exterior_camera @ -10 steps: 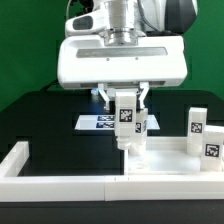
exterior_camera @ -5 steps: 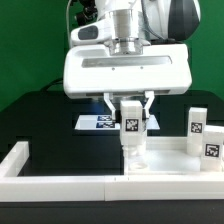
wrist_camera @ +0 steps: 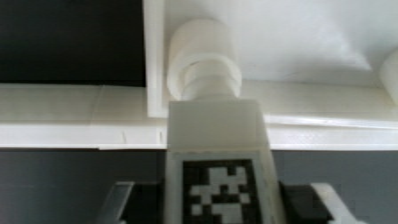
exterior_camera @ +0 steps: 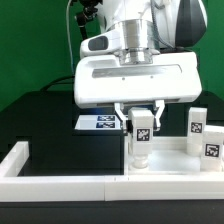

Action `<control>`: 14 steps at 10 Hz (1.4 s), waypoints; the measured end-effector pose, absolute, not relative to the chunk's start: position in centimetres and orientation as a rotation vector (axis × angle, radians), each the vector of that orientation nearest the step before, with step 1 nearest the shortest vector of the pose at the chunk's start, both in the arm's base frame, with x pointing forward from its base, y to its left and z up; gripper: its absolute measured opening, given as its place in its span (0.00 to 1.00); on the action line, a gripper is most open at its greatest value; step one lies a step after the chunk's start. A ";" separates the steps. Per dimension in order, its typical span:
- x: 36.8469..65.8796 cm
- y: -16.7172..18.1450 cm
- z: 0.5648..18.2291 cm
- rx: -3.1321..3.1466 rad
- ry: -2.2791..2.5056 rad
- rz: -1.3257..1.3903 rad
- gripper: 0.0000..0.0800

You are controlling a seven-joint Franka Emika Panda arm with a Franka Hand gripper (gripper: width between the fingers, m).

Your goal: Assemble square table

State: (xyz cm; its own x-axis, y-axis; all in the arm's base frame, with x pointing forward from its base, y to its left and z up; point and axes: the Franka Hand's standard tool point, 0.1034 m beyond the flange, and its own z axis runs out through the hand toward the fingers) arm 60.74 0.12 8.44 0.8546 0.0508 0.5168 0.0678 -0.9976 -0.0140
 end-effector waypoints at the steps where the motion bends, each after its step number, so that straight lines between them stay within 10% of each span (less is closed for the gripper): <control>1: 60.8 0.1 8.4 -2.994 -0.096 -0.833 0.36; 5: 60.9 0.1 7.8 -2.995 -0.094 -0.824 0.36; 9: 60.9 0.1 7.7 -2.995 -0.094 -0.822 0.76; 14: 60.8 0.1 7.7 -2.995 -0.094 -0.821 0.81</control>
Offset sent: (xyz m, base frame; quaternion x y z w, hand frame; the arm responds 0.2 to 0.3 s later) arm 0.0068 -0.0034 -0.0103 -0.0020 -0.0068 -0.0091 0.9999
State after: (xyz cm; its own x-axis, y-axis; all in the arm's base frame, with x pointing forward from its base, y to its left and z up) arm 60.84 0.12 7.72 0.8586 0.0490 0.5103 0.0671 -0.9976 -0.0171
